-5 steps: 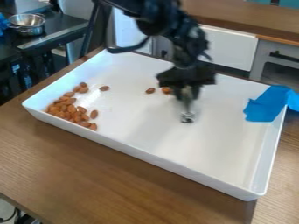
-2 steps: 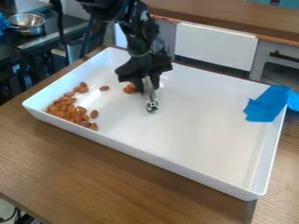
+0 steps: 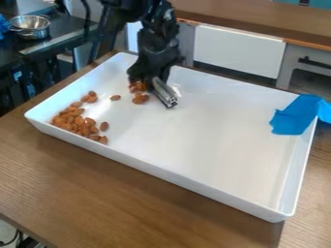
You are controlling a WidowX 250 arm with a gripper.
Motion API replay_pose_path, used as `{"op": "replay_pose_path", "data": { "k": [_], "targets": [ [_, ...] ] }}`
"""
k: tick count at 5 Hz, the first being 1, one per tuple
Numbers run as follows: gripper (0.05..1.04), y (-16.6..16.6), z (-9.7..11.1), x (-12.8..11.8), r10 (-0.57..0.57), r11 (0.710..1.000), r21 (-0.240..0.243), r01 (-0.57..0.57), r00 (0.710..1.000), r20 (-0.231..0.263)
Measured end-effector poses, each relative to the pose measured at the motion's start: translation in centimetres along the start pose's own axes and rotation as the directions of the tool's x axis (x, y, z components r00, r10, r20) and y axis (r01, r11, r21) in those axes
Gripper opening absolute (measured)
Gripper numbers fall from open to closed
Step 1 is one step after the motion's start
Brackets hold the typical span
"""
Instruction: Sweep into pile
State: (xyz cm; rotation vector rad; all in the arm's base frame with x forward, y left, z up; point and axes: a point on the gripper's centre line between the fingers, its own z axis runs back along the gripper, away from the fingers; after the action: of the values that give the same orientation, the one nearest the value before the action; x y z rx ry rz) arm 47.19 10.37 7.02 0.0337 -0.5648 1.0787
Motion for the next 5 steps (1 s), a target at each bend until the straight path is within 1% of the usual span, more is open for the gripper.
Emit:
{"op": "replay_pose_path", "data": {
  "k": [1, 2, 3, 4, 5],
  "targets": [
    [0.374, 0.2, -0.4, 0.7, 0.08, 0.996, 0.048, -0.081, 0.996, 0.025],
    [0.374, 1.6, -0.6, 0.2, 0.106, 0.99, 0.085, -0.109, 0.994, 0.042],
    [0.374, 4.1, 0.2, -0.6, 0.135, 0.986, 0.087, -0.141, 0.988, 0.072],
    [0.375, 6.2, 1.3, -1.6, 0.11, 0.991, 0.071, -0.115, 0.992, 0.063],
    [0.374, 8.0, 1.9, -2.0, 0.139, 0.988, 0.061, -0.145, 0.986, 0.09]
  ]
}}
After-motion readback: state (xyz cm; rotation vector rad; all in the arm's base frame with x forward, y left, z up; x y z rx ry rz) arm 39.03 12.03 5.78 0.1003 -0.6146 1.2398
